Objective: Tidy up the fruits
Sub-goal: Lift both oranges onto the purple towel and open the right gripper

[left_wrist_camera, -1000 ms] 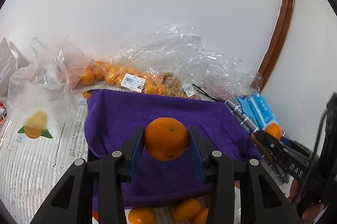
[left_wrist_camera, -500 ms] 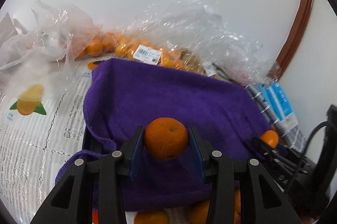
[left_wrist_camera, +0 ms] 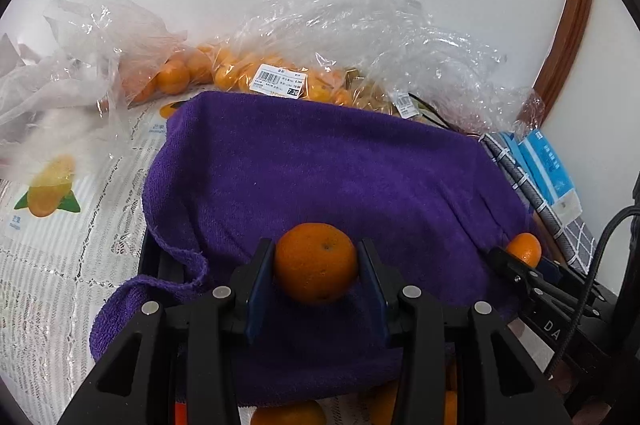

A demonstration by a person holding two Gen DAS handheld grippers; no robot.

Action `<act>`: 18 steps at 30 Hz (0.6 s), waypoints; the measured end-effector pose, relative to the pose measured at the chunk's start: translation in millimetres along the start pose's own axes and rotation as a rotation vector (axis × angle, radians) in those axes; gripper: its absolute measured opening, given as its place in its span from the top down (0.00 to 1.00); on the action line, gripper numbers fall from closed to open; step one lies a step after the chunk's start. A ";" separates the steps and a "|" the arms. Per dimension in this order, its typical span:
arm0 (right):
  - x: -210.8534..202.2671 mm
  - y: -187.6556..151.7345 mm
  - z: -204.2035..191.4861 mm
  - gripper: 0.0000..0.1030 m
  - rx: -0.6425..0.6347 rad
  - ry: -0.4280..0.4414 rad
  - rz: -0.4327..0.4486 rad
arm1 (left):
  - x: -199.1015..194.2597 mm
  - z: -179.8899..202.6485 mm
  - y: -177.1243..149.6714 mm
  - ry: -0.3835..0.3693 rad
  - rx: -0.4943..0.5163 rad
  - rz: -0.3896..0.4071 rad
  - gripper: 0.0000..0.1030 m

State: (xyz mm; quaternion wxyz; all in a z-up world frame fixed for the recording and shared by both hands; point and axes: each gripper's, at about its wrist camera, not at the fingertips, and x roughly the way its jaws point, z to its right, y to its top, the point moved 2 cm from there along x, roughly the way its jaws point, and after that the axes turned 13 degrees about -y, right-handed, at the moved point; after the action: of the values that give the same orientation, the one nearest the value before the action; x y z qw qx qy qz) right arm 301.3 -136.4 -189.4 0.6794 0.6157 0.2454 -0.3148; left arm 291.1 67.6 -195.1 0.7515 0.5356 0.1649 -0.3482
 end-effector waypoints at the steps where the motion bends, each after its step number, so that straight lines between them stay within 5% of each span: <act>1: 0.0 -0.2 -0.6 0.61 -0.002 -0.002 0.000 | 0.4 0.0 -0.1 0.003 0.001 -0.002 0.61; 11: -2.2 -0.5 0.1 0.58 0.000 -0.004 0.013 | 3.4 -3.0 0.2 0.006 -0.013 -0.021 0.61; 18: -10.2 0.0 -2.4 0.41 -0.007 0.008 0.041 | 5.2 -4.9 0.2 0.005 -0.019 -0.025 0.61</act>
State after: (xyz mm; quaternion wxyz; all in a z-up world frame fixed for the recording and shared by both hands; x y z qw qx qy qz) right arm 294.5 -132.8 -182.4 0.6869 0.6193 0.2366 -0.2978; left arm 295.5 70.4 -199.9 0.7516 0.5272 0.1770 -0.3547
